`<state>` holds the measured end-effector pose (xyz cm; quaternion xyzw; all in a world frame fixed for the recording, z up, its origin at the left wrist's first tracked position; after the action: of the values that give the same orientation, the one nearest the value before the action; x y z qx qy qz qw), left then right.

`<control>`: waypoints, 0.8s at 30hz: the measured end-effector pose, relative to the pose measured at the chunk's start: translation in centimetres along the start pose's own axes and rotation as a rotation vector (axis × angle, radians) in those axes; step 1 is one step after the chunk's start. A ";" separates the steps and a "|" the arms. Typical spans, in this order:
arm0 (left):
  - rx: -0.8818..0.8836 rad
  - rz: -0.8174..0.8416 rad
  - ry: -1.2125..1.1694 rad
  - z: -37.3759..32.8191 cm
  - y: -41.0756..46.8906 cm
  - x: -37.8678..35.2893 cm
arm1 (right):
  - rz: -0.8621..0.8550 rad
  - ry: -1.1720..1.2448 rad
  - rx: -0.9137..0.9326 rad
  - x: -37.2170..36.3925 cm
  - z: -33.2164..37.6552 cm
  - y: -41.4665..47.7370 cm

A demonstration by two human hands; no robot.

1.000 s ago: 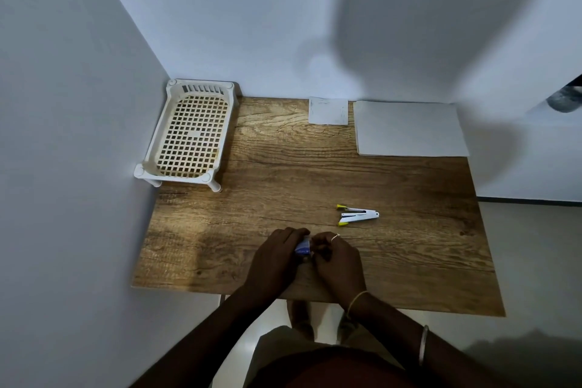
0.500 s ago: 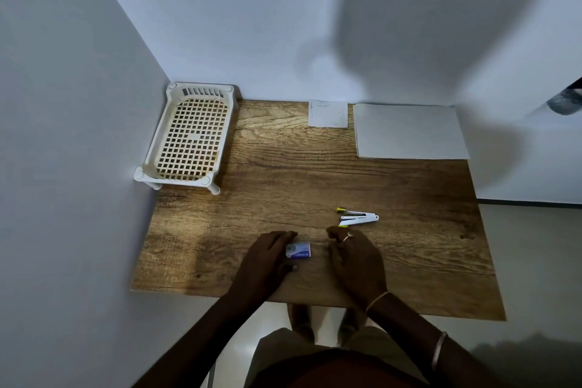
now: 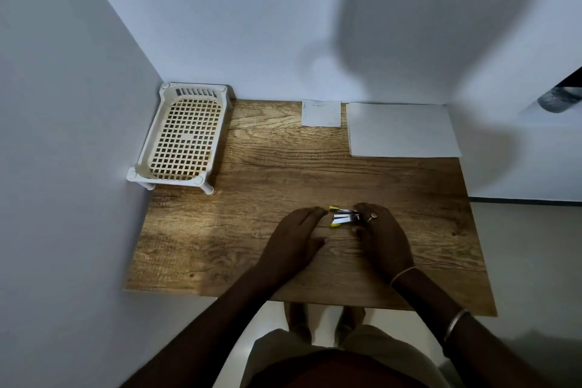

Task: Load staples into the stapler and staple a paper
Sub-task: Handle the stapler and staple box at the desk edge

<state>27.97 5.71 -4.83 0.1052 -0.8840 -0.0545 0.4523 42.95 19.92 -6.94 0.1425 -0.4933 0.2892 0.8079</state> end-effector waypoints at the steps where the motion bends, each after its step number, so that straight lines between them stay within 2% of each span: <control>1: -0.015 0.018 0.003 -0.4 1.0 -0.3 | -0.003 0.007 -0.012 0.1 -0.1 -0.1; 7: -0.048 0.142 0.024 -1.1 4.4 -1.6 | 0.030 -0.017 -0.067 0.1 -0.8 0.0; 15: 0.027 0.234 0.009 -0.4 4.8 -1.7 | 0.051 -0.026 -0.100 0.1 -0.9 0.6; 18: 0.032 0.224 -0.005 -0.7 4.7 -0.9 | 0.059 -0.003 -0.081 0.5 0.0 0.7; 24: 0.047 0.123 -0.017 0.5 1.8 3.3 | 0.017 0.039 0.083 1.1 4.5 -0.5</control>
<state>25.41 6.69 -2.22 0.0607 -0.8937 -0.0065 0.4445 40.44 17.54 -3.85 0.1662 -0.4663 0.3189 0.8082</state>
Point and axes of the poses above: each hand's wrist, its own y-axis towards the middle knuckle, its own x-axis out of the back of the hand, z = x × y, the point moved 5 cm from there along y, towards the middle knuckle, and after that the axes turned 12 degrees about -x, right-handed, at the moved point
